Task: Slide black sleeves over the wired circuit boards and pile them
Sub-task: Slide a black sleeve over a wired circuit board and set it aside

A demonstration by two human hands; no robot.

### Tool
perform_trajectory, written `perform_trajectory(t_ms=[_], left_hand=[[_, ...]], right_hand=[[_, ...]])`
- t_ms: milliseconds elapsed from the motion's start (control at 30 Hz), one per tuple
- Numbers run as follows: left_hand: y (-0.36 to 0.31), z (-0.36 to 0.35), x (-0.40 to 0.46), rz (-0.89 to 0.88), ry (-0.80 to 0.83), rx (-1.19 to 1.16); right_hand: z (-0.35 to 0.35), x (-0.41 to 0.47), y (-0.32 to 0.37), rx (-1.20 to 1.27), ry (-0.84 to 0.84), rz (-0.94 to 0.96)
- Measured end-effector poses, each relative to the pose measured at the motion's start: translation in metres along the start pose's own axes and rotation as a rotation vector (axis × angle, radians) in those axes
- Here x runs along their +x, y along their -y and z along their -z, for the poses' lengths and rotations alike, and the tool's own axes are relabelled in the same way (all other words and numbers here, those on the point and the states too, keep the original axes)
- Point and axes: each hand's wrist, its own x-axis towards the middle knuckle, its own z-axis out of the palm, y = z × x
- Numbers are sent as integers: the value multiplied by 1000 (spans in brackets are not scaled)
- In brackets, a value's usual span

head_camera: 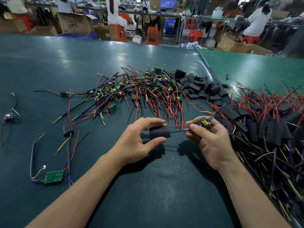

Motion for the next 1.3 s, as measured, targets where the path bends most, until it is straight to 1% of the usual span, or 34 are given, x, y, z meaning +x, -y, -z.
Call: perform_trajectory(t_ms=[67, 167, 233, 333, 400, 467, 567, 633, 700, 800, 833, 900, 967, 1067, 1200, 1300], left_hand=[[-1, -2, -1, -15, 18, 53], [-1, -3, 0, -94, -29, 338], [0, -2, 1, -71, -25, 428], [-1, -2, 1, -20, 12, 424], [-1, -3, 2, -67, 24, 458], [-2, -4, 3, -112, 51, 494], [-3, -3, 3, -79, 59, 471], [-4, -2, 3, -94, 34, 489], [-5, -2, 2, -156, -21, 568], [-9, -5, 5, -264, -127, 650], [-10, -8, 6, -295, -133, 644], [-10, -12, 5, -327, -86, 557], [-10, -13, 4, -294, -33, 420], [-10, -12, 3, -227, -55, 292], [-12, -12, 4, -220, -73, 242], [-12, -14, 4, -222, -77, 232]], right_hand=[[-5, -3, -3, -9, 19, -2], [-11, -6, -6, -61, 67, -25], [-13, -6, -5, -90, 79, -52], [-10, -5, 0, -101, 61, -83], [-7, -5, 2, -133, 36, -76], [-6, -6, 3, -106, 19, -67], [-9, -6, 3, -45, 38, -62], [-11, -7, 0, -35, 70, -55], [-12, -8, -1, -46, 87, -60], [-13, -9, -2, -167, 88, -57], [-13, -9, -3, -188, 85, -60], [-13, -8, -3, -157, 89, -72], [-12, -8, -3, -116, 83, -76], [-12, -7, -5, -89, 47, -70], [-14, -7, -9, -104, 23, -65], [-14, -8, -8, -130, 45, -78]])
